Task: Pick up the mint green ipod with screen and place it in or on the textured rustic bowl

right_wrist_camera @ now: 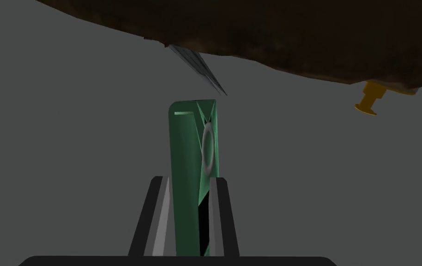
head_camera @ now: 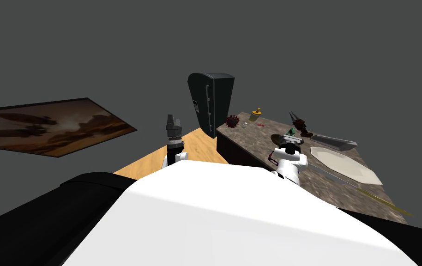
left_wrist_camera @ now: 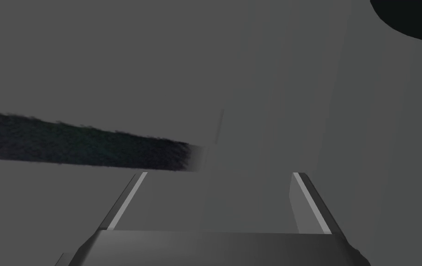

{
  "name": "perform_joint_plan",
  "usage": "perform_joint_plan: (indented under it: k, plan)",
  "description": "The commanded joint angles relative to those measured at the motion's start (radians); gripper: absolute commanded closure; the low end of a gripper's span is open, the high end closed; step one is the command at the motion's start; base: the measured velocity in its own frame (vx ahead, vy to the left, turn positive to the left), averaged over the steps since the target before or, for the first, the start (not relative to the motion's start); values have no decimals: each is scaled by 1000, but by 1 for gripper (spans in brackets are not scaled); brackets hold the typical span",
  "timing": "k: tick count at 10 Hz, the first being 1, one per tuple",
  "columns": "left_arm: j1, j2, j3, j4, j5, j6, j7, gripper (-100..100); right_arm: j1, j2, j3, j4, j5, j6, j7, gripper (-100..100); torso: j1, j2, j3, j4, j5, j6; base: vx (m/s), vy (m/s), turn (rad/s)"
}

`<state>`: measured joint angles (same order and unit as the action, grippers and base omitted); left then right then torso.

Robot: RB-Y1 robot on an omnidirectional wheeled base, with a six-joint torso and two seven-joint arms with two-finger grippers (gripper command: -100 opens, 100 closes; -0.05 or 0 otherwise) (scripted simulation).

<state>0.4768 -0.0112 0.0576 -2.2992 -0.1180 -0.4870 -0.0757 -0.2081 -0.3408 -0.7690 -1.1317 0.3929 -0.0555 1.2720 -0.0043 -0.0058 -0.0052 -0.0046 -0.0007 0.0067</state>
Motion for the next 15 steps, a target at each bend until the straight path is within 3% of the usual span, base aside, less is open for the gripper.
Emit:
perform_joint_plan:
  k: [1,5,6,7,13,15]
  plan:
    - [0,0,0,0,0,0,0,0,0,0,0,0,0,0,0,-100,0,0,0,0,0,0,8,2,1]
    - [0,0,0,0,0,0,0,0,0,0,0,0,0,0,0,-100,-1,4,2,1,0,0,0,0,0]
    - [0,0,0,0,0,0,0,0,0,0,0,0,0,0,0,0,-1,4,2,1,0,0,0,0,0]
    - [0,0,0,0,0,0,0,0,-12,-42,-13,21,-4,21,-8,-100,-1,4,2,1,0,0,-55,26,257]
    - [0,0,0,0,0,0,0,0,-46,-169,-53,82,-18,84,-31,-100,2,11,7,3,1,1,-91,38,164]
    - [0,0,0,0,0,0,0,0,-51,-190,-60,93,-20,95,-35,-100,1,9,6,3,1,2,-43,25,79]
